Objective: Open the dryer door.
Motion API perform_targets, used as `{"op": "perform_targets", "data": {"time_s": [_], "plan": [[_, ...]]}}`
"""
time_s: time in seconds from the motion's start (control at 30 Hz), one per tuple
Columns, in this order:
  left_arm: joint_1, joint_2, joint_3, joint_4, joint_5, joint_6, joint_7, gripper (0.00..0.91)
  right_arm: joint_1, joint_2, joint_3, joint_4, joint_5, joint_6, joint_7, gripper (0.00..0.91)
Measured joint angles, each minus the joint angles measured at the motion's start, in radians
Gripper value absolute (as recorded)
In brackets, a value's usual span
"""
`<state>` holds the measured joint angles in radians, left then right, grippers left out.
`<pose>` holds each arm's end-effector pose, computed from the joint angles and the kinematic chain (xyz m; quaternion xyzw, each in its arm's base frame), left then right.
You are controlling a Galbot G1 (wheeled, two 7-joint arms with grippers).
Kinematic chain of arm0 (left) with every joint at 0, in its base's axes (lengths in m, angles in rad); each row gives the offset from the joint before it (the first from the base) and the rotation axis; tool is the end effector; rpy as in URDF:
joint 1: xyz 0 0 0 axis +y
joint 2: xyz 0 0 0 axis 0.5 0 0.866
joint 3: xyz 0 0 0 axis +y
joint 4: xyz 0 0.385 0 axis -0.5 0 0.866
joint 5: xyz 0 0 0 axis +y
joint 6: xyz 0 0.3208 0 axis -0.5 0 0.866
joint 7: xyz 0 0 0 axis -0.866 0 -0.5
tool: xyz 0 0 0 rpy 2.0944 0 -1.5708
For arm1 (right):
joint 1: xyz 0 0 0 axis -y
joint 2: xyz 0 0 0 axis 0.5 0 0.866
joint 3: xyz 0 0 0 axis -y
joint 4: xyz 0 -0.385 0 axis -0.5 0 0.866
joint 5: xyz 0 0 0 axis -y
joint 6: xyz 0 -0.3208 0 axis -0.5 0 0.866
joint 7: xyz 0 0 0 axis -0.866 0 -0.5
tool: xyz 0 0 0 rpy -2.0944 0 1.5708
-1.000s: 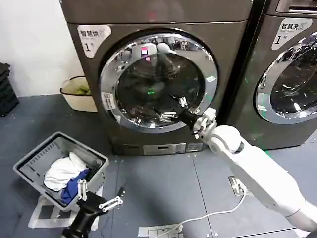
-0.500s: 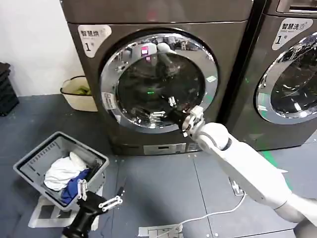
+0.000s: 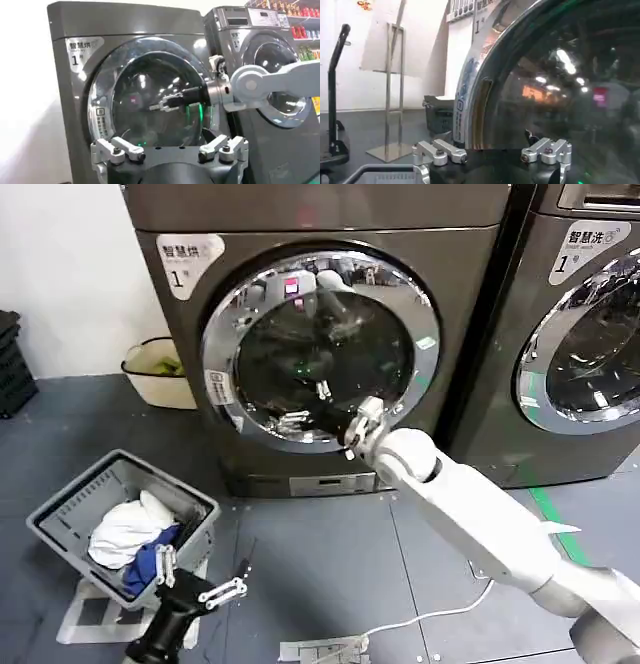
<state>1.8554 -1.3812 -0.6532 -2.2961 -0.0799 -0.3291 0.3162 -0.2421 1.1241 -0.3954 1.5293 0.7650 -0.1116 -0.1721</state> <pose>0.0464 0.0629 -0.2849 0.1847 0.9720 0.0884 0.1155 0.4731 0.0577 -0.1851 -0.4542 0.8887 -0.0415 0.0459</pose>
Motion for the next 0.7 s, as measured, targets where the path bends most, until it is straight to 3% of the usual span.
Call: {"op": "perform_targets", "data": {"time_s": [0.7], "plan": [[0.001, -0.001, -0.001, -0.005, 0.000, 0.001, 0.001, 0.907, 0.066, 0.120, -0.055, -0.103, -0.026, -0.003, 0.007, 0.907]]}}
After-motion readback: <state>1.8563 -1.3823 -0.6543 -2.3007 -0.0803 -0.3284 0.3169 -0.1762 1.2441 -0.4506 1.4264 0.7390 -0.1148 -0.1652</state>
